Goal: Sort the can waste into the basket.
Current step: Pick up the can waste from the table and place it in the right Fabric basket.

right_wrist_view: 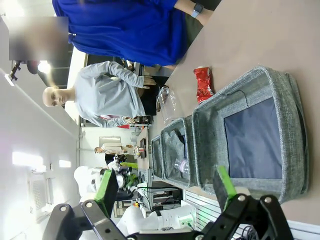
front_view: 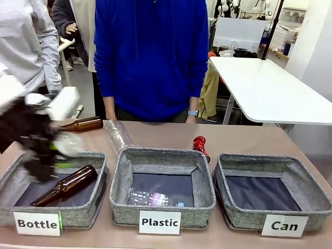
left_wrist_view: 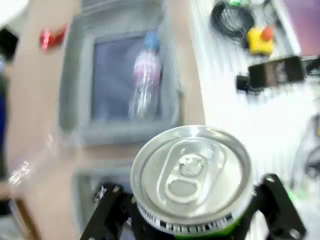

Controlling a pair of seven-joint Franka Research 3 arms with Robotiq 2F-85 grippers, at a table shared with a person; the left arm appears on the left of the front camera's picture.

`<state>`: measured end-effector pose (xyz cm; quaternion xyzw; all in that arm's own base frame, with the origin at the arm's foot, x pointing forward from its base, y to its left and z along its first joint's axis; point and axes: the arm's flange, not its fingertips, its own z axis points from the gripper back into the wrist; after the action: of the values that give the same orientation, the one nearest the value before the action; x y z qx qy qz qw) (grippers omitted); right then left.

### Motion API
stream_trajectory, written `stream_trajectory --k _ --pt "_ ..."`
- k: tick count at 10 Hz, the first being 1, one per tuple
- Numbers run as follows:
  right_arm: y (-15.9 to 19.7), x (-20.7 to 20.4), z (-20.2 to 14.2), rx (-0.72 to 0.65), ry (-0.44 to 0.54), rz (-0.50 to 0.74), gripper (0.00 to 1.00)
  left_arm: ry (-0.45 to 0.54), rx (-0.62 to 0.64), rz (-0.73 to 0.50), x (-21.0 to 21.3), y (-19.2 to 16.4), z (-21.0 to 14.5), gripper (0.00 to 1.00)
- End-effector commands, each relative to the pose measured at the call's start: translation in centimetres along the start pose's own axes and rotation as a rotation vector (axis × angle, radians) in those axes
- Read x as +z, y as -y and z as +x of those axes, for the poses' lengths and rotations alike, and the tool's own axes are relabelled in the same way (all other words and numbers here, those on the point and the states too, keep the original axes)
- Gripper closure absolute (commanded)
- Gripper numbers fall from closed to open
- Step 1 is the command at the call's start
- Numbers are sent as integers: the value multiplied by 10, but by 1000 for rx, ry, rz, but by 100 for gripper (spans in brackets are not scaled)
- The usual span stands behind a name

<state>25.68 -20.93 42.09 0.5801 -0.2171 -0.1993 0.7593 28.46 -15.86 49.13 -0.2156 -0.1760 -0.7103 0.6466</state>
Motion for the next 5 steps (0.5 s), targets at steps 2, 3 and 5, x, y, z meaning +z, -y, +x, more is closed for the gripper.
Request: stream_trajectory --k 2,3,5 --pt "-37 66 -16 37 103 -53 0 -21 -294 -4 -85 -29 170 100" --pt "-36 98 -25 53 161 -76 0 -5 -359 -13 -112 -42 223 100" --pt "-18 150 -49 62 161 -35 0 22 -371 -36 -152 -80 289 100"
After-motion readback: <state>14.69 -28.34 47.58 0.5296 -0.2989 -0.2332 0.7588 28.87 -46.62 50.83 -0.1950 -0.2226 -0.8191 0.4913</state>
